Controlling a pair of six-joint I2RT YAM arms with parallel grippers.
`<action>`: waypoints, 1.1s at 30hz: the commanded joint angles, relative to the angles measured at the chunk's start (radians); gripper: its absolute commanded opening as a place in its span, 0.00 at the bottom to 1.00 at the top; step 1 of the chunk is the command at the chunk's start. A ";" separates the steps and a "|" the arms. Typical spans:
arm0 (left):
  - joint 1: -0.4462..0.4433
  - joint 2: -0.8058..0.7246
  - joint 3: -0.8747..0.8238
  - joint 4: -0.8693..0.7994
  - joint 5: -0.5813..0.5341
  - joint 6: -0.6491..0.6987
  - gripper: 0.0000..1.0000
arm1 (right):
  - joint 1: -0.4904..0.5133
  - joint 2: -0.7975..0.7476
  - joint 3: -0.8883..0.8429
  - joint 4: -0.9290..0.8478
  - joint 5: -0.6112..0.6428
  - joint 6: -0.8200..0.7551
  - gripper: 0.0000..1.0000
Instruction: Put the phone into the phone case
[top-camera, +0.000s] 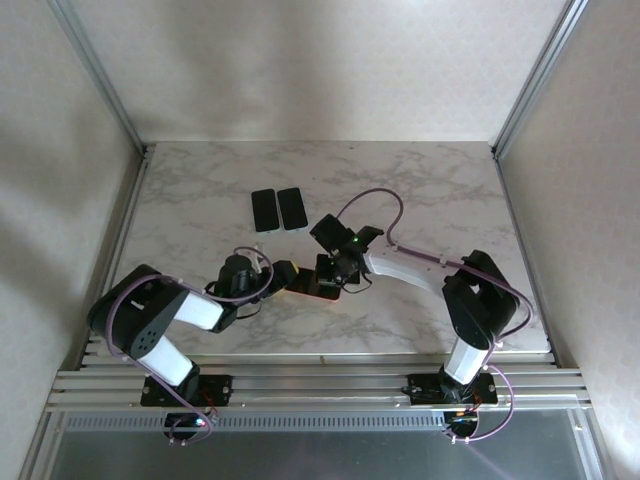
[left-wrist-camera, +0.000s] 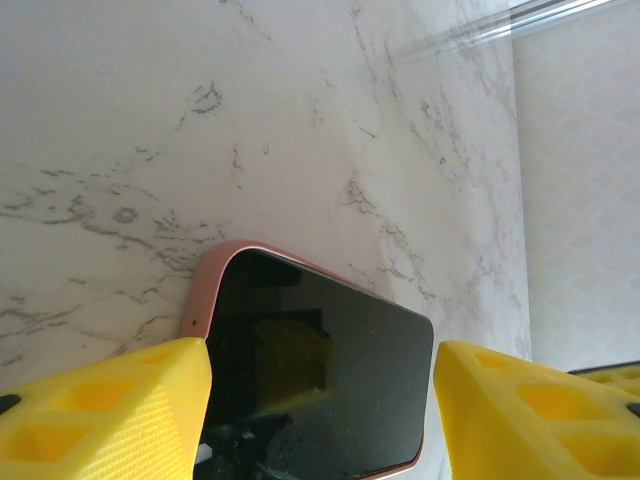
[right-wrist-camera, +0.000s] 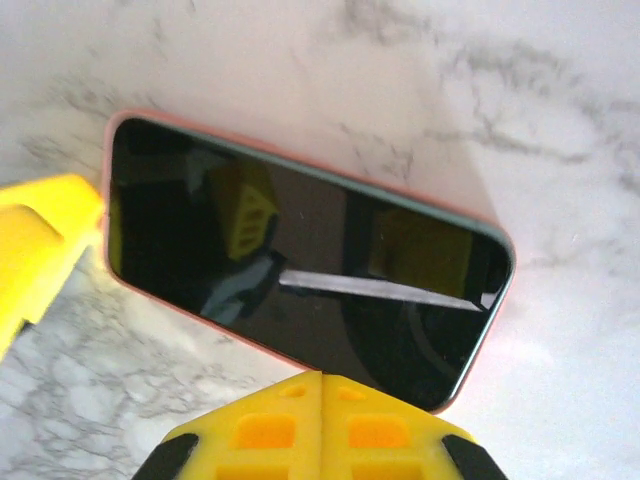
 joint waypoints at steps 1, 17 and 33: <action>-0.009 0.018 0.025 -0.033 -0.011 0.024 0.60 | -0.049 0.004 0.013 0.005 0.028 -0.043 0.00; -0.008 0.040 0.055 -0.040 -0.007 0.023 0.60 | -0.134 0.114 0.030 0.030 -0.007 -0.082 0.00; -0.009 0.056 0.052 -0.033 -0.001 0.021 0.60 | -0.137 0.096 -0.024 0.047 -0.038 -0.066 0.00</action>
